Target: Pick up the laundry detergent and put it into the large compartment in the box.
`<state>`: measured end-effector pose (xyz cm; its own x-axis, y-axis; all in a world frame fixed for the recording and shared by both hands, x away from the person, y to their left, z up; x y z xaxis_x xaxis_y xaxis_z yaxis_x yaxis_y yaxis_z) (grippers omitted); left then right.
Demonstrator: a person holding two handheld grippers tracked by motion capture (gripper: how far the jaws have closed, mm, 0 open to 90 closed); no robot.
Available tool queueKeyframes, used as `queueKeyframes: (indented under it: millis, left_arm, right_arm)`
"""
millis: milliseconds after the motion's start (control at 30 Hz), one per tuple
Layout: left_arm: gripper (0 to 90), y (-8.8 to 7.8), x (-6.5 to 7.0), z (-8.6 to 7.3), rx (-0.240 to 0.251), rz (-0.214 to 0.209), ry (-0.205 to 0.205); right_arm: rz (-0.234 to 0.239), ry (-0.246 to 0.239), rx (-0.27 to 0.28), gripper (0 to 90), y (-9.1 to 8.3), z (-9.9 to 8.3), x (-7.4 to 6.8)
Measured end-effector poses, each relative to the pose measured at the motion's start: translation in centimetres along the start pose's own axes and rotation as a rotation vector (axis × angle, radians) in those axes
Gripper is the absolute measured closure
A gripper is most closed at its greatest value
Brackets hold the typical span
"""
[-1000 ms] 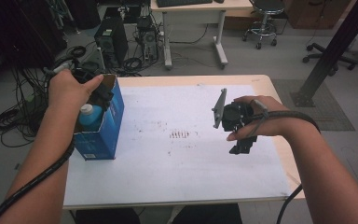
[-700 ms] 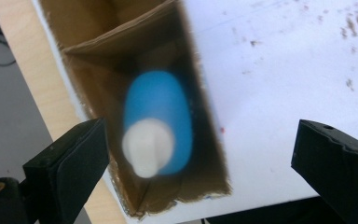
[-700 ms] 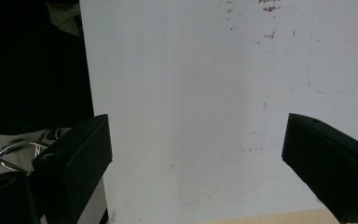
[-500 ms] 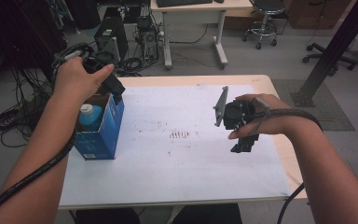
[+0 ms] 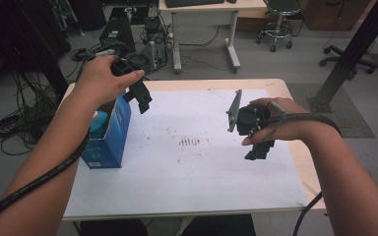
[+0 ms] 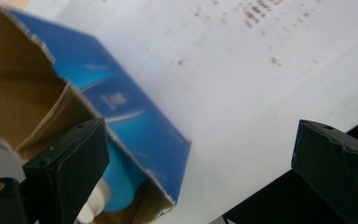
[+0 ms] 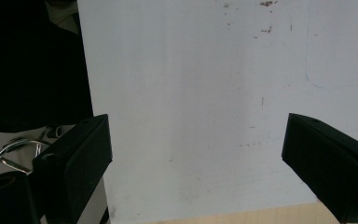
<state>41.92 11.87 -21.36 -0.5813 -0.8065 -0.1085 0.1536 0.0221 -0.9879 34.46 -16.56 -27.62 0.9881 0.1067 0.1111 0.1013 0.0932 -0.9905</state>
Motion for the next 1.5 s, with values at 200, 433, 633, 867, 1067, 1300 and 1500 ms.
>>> queueKeyframes:
  millis: [200, 433, 633, 867, 1067, 1300, 1500]
  left_arm:
    - [4.5, -0.2, 1.2, 0.6, 0.011, -0.025, 0.105]
    - [4.4, -0.1, 2.1, 0.9, 0.004, -0.068, 0.218]
    - [4.3, 0.0, 2.7, 1.0, 0.012, -0.083, 0.313]
    - [4.3, 0.8, 3.5, 1.3, 0.022, -0.089, 0.408]
    - [4.4, 2.1, 3.9, 1.4, 0.005, -0.097, 0.464]
    - [4.4, 2.3, 4.2, 1.2, -0.001, -0.093, 0.467]
    - [4.3, 2.2, 4.6, 1.1, 0.013, -0.108, 0.459]
  right_arm:
    - [-0.001, 0.002, 0.000, 8.3, -0.1, -0.2, 0.1]
    - [0.002, 0.002, 0.003, 8.3, 0.0, -0.3, 0.1]
    - [0.005, 0.000, 0.003, 8.4, 0.1, -0.3, 0.2]
    - [0.008, 0.002, 0.004, 8.4, 0.2, -0.3, 0.3]
    - [0.011, 0.006, 0.003, 8.4, 0.4, -0.4, 0.3]
    - [0.010, 0.007, 0.004, 8.4, 0.5, -0.5, 0.2]
    - [0.014, 0.002, 0.005, 8.4, 0.5, -0.3, 0.1]
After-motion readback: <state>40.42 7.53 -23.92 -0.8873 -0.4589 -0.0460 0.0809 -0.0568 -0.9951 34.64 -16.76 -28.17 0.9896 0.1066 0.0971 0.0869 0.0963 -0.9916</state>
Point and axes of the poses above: each handheld gripper's, and its own axes: y roughly forward along the jaws, z roughly out of its top, x roughly to its right, the point moved 4 cm from there along y, roughly forward along the jaws, and after that the axes turned 7 degrees about -y, right-handed, at the moved point
